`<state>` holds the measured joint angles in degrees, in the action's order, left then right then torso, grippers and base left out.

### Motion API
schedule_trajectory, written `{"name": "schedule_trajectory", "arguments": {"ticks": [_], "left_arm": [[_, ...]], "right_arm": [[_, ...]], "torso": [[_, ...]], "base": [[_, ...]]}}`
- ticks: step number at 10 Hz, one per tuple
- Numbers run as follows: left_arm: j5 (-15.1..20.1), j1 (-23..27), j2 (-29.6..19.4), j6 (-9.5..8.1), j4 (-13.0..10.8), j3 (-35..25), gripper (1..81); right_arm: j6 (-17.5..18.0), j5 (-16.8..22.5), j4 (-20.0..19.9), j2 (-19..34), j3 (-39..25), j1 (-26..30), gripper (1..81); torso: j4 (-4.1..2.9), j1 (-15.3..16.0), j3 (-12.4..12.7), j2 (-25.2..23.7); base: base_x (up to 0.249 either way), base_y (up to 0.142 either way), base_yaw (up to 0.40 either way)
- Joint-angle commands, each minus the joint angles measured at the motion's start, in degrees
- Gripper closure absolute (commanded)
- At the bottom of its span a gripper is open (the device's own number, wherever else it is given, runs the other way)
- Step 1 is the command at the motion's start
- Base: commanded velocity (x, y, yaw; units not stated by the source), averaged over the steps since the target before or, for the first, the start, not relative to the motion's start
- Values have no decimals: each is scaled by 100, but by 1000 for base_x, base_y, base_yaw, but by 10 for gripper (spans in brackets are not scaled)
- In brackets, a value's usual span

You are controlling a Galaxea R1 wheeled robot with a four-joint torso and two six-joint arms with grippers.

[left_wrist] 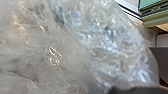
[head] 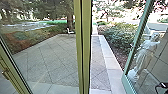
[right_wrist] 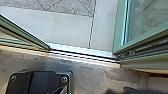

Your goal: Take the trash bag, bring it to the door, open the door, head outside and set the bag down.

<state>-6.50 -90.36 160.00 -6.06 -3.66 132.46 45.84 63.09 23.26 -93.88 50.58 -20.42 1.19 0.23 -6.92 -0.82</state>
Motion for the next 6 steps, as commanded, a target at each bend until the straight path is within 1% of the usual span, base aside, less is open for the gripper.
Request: {"name": "schedule_trajectory", "arguments": {"ticks": [1, 2, 3, 4, 5, 6], "left_arm": [[281, 119, -64, 17, -65, -80, 811], [281, 119, -64, 17, -65, -71, 811], [281, 127, -64, 25, -74, -63, 811], [281, 128, -56, 17, -65, -45, 811], [281, 145, -21, 17, -65, -1, 811], [281, 163, 15, 17, -74, 43, 811]], "right_arm": [[1232, -2373, 2007, -56, 82, -2904, 10], [1278, -2867, 2165, -333, 491, -3364, 10], [1279, -3342, 2140, -640, 984, -3656, 10], [1287, -3653, 2026, -975, 1407, -3842, 10], [1253, -3593, 1709, -1337, 1726, -4017, 10], [1200, -3584, 1568, -1549, 1963, -4395, 10]], "torso": [[0, 2, 0, 0], [0, 0, 0, 0], [0, 0, 0, 0], [0, 0, 0, 0], [0, -2, 2, -2], [0, -2, 2, -2]], "base": [[0, 0, 0], [0, 0, 0], [0, 0, 0], [0, 0, 0], [0, 0, 0], [0, 0, 0]]}}
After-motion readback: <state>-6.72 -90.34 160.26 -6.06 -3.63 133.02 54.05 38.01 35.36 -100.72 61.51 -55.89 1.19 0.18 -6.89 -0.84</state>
